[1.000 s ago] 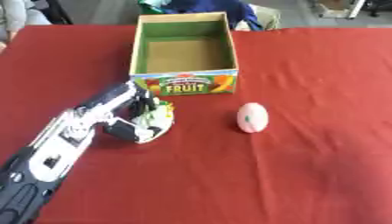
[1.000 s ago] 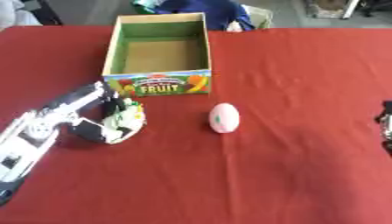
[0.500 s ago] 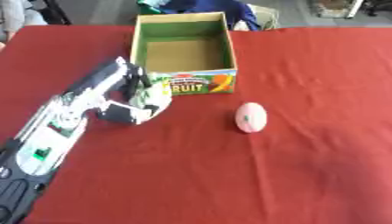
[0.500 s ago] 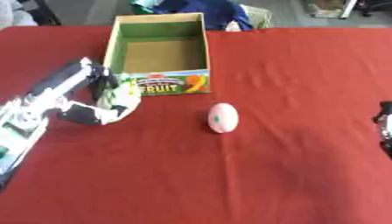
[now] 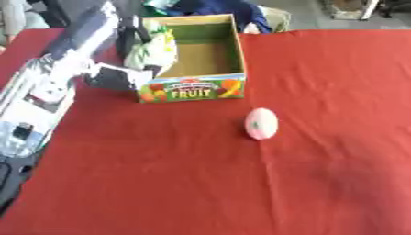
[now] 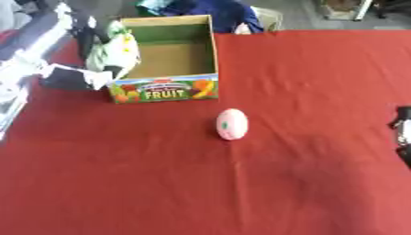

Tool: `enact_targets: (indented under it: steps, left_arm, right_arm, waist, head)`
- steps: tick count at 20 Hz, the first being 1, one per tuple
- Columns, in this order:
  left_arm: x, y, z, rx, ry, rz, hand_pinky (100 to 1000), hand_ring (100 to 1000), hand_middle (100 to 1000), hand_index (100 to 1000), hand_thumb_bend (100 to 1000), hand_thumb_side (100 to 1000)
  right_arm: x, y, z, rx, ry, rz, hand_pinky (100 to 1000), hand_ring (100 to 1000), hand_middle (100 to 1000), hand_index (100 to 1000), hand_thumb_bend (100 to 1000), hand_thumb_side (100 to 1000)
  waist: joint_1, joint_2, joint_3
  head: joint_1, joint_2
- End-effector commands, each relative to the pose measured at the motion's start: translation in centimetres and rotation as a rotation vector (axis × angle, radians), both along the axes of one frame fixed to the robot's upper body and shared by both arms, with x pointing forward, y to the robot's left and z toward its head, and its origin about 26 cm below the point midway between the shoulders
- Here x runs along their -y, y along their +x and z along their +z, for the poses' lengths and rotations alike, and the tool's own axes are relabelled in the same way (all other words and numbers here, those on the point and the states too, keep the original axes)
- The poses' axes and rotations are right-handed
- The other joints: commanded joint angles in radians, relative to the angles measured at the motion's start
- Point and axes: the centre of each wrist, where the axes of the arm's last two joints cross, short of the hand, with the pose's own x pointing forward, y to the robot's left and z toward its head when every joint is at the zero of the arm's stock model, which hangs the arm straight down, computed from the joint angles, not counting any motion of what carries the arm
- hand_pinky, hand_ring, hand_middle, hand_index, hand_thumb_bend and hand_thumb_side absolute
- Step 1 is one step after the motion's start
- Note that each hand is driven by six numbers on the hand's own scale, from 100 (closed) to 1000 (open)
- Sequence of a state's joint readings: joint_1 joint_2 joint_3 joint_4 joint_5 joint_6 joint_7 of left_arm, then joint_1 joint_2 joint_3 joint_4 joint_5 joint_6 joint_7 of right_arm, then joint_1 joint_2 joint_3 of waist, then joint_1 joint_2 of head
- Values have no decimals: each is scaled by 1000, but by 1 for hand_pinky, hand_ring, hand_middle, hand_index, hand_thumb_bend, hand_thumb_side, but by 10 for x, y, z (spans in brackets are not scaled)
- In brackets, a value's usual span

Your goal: Pick up objects on the table and place them in the box.

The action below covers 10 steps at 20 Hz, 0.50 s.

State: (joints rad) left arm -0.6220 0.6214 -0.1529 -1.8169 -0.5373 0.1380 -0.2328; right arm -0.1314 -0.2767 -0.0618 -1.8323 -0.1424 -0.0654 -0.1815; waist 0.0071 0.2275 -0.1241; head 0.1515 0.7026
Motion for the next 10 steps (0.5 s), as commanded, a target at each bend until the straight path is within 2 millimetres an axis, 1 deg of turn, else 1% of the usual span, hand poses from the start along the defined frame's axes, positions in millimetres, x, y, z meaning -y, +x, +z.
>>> enact_targets:
  steps: [1,4,6,10]
  left_arm:
    - [0,14,12,26,26,38,442,316,260,417,323,100]
    - [10,39,13,39,57,72,455,324,269,425,326,100]
    - [16,55,12,47,88,97,462,326,272,410,330,100]
    - [24,87,5,19,110,144,462,331,277,406,332,100]
  right_arm:
    - [3,0,6,18,-10,1,673,781,598,785,100,218]
    - [2,0,5,16,-9,7,673,781,598,785,100,217]
    - [1,0,4,14,-6,9,673,781,598,785,100,217]
    - [-1,0,2,8,2,16,673,781,598,785,100,218]
  waist:
    - [-3,-19,-4]
    - [-7,-21,-10]
    - [-10,-21,-15]
    - [-13,-22,-28]
  head:
    - [2,-10]
    - [5,-10]
    - [8,-11]
    - [8,-18]
